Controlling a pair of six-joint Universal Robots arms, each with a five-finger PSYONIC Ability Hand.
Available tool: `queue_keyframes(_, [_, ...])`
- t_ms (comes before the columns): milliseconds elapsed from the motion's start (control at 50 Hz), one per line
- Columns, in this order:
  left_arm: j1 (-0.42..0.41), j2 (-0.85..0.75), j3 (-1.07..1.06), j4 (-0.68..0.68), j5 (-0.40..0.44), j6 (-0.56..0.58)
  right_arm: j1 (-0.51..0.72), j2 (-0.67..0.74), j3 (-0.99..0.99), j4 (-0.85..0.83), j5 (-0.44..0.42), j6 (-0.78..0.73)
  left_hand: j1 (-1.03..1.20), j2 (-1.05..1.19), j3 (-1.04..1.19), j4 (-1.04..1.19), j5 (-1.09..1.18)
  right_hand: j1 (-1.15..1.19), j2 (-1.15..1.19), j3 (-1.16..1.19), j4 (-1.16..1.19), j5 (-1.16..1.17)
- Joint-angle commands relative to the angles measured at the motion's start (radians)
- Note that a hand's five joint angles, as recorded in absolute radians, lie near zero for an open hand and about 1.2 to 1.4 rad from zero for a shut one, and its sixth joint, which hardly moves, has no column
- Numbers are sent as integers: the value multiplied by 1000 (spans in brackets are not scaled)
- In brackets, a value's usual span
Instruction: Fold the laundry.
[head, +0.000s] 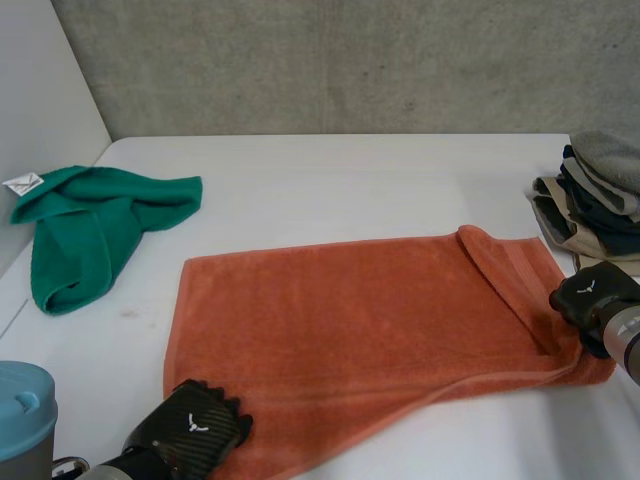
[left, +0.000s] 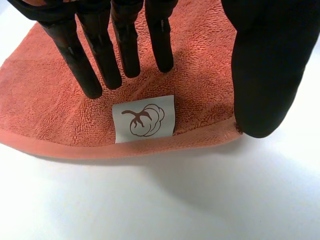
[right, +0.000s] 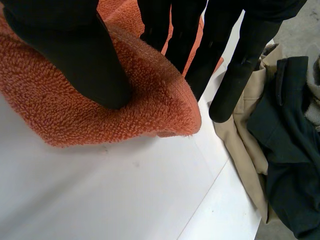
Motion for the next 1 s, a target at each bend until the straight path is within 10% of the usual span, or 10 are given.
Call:
queue_keyframes(20, [-7,-1,-21,52,-11,8,3,1,5,-2,-6,15,46,43,37,54,56,202,173,170,172,188])
queue_keyframes(600, [13,-124,-24,267,-11,62,4,-3,28,-6,-8,15,926,923,917,934,936,240,211,208,211,227])
queue_keyframes(1000, [43,-46,-24,279,-6,51,4,-22,31,-5,-5,13,941,938,932,949,951,258,228,226,228,244])
